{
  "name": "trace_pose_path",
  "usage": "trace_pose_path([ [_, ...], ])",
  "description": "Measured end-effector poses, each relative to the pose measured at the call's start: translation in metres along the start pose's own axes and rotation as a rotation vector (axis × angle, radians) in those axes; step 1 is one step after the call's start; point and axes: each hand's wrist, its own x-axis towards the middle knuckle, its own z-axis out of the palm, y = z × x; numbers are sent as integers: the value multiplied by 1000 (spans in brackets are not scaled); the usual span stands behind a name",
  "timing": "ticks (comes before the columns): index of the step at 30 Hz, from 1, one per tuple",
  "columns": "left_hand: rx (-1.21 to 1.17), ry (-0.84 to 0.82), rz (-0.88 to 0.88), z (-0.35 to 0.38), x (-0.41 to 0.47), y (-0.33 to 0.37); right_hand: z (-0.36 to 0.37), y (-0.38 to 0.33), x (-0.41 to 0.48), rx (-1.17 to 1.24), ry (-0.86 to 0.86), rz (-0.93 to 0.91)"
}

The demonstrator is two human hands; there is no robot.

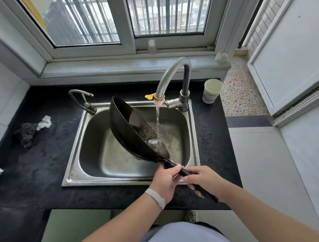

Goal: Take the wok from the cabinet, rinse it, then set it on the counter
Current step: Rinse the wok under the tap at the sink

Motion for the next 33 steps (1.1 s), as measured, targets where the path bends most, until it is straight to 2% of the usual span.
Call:
trace_pose_path([
  [4, 5, 26, 47, 3, 6, 9, -1, -14, 9, -156, 6, 56],
  [9, -31, 9, 42, 5, 15, 16, 8, -19, 14, -658, 228, -38],
  [14, -25, 12, 24, 7, 17, 19, 9, -20, 15, -867, 373, -93],
  [22, 3, 25, -7, 8, 20, 22, 4, -24, 23, -834, 344, -47],
  [30, 48, 104, 42, 10, 14, 14, -3, -21, 22, -631, 245, -16],
  [33, -4, 93, 65, 12, 11, 18, -5, -25, 23, -463, 185, 21],
])
